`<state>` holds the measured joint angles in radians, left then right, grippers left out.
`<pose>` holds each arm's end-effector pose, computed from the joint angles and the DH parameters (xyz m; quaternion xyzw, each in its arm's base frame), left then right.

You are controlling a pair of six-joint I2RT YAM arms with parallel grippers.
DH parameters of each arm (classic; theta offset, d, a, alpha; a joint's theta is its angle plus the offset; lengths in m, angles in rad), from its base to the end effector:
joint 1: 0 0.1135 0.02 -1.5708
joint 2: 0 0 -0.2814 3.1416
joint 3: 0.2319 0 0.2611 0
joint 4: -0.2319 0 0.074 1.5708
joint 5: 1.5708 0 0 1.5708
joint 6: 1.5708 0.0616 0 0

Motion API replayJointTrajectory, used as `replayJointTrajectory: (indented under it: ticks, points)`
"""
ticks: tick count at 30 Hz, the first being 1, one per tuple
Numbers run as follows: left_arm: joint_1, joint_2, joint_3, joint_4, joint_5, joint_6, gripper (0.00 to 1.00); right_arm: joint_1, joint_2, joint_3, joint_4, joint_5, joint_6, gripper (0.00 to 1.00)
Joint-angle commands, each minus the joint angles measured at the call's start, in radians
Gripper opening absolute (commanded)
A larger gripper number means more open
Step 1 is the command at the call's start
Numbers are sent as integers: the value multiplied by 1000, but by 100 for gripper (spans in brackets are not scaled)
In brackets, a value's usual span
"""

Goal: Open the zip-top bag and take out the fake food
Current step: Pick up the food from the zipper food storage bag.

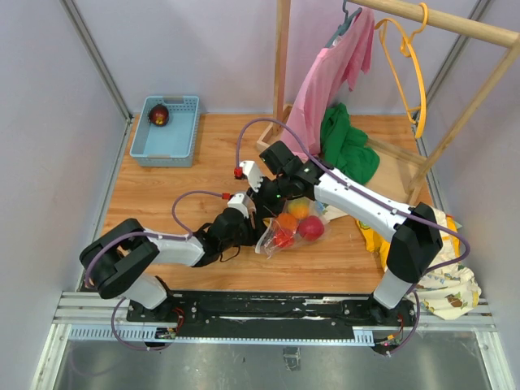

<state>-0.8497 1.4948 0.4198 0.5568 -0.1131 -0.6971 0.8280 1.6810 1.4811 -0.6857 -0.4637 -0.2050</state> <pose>0.1965 -0.2130 0.1322 0.0375 0.8629 -0.3154 0.3930 0.2459 0.3086 0.3016 -0.5198 0.7590 0.3062 0.2449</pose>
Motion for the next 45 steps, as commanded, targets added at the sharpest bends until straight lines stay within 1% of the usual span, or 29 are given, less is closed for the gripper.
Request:
replayJointTrajectory:
  ticks: [1, 4, 10, 17, 21, 26, 30, 34, 37, 41, 45]
  points:
    - [-14, -64, 3, -81, -3, 13, 22, 1, -11, -25, 8, -8, 0, 1]
    - [-14, -116, -9, -94, -3, 13, 18, -5, -17, -38, 16, 6, -2, 1]
    - [-13, -214, -37, -128, 20, -2, 5, -16, -22, -44, 17, 30, -2, 1]
    - [-12, -352, -94, -157, 40, -62, 1, -30, -31, -54, 22, 38, -2, 1]
    - [-10, -424, -116, -192, 35, -118, 0, -32, -38, -60, 25, 34, -2, 1]
    - [5, -491, -117, -264, 79, -186, 0, -35, -42, -61, 27, 13, -4, 1]
    - [48, -541, -101, -329, 133, -215, 0, -41, -46, -65, 28, -7, -8, 1]
    - [111, -580, -75, -413, 225, -252, 0, -47, -49, -67, 29, -27, -12, 1]
    - [139, -619, -47, -485, 274, -244, 0, -51, -51, -69, 29, -35, -14, 1]
    - [162, -673, 7, -599, 291, -213, 0, -54, -53, -71, 28, -54, -19, 1]
    - [207, -710, 62, -680, 315, -189, 0, -56, -50, -69, 28, -81, -24, 1]
